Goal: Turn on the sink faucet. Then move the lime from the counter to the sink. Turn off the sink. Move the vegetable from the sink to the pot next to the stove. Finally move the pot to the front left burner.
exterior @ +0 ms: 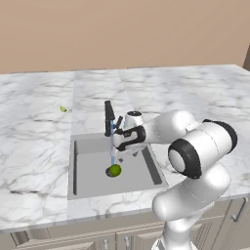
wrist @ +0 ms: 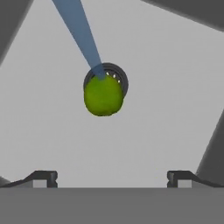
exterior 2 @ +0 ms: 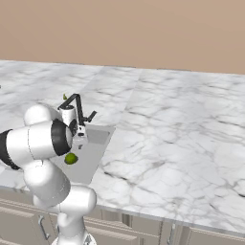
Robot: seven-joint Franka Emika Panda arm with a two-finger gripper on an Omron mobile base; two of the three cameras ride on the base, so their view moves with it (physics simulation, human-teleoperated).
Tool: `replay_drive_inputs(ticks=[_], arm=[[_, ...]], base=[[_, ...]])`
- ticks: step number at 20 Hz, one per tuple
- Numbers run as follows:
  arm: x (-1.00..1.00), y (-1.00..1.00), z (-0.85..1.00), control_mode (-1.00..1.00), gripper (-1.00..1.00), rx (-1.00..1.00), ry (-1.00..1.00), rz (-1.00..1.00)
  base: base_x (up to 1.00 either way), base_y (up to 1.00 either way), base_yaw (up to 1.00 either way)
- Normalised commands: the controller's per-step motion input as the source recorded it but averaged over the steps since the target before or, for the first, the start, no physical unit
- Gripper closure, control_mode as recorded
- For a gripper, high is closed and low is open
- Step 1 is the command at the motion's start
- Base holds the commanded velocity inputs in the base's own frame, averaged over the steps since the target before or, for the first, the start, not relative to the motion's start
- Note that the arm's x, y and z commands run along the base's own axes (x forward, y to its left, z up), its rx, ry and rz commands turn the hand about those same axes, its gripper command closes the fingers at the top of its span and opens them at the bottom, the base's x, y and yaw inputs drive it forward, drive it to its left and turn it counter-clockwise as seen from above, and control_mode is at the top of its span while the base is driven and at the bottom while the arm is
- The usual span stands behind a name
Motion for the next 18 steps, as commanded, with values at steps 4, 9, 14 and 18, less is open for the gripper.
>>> replay_drive_inputs(ticks=[4,9,14,18], arm=[[-0.02,-0.23,0.63,-1.0,-1.0,0.05,-0.06,0.0],[0.0,-0.19,0.63,-1.0,-1.0,0.05,-0.09,0.0],[0.0,-0.27,0.51,-1.0,-1.0,0.08,-0.07,0.01],[0.0,-0.3,0.05,-1.0,-1.0,0.15,0.01,0.0]], base=[[0.0,0.0,0.0],[0.0,0.0,0.0],[0.0,0.0,0.0],[0.0,0.0,0.0]])
